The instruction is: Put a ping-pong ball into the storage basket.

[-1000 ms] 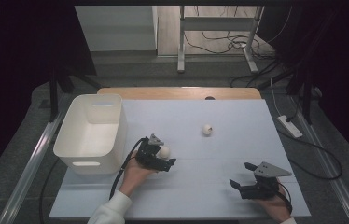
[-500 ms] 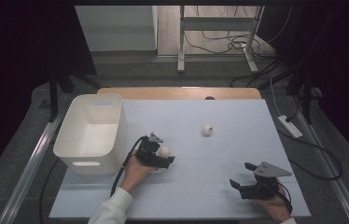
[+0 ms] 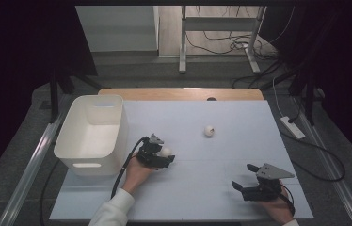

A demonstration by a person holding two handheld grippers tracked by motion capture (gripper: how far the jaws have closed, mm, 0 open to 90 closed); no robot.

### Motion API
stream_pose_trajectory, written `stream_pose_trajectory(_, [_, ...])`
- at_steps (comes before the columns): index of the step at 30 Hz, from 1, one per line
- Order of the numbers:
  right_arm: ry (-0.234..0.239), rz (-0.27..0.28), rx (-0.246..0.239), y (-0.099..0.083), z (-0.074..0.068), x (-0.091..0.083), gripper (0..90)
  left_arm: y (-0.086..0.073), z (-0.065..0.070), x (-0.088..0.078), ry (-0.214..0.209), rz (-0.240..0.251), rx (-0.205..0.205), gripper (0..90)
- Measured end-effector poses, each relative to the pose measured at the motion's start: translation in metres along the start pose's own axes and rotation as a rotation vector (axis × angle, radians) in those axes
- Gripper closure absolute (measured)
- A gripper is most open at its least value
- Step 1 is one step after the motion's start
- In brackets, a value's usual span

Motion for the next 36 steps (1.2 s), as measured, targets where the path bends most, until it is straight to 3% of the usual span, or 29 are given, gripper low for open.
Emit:
stream_pose_trajectory(6, [0.001, -0.001, -0.002, 0.000, 0.000, 0.000, 10.6, -0.001, 0.001, -0.002, 0.011, 0.012, 0.020, 49.7])
stream_pose_trajectory(21, [-0.005, 0.001, -0.014, 0.000, 0.000, -0.001, 10.8, 0.000, 0.001, -0.011, 0.012, 0.050, 0.022, 50.6])
stream_pose_trajectory(36, [-0.009, 0.004, -0.016, 0.000, 0.000, -0.002, 10.8, 0.002, 0.008, -0.032, -0.037, 0.128, 0.024, 50.6])
Point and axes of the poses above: each handheld gripper's, and its own axes: x roughly forward along the jaws, y roughly out of its top, z roughly to its right, the point moved 1 cm from there along x, roughly forward along the jaws, and after that the axes turned 8 degrees about -x, right-handed, at the moved point
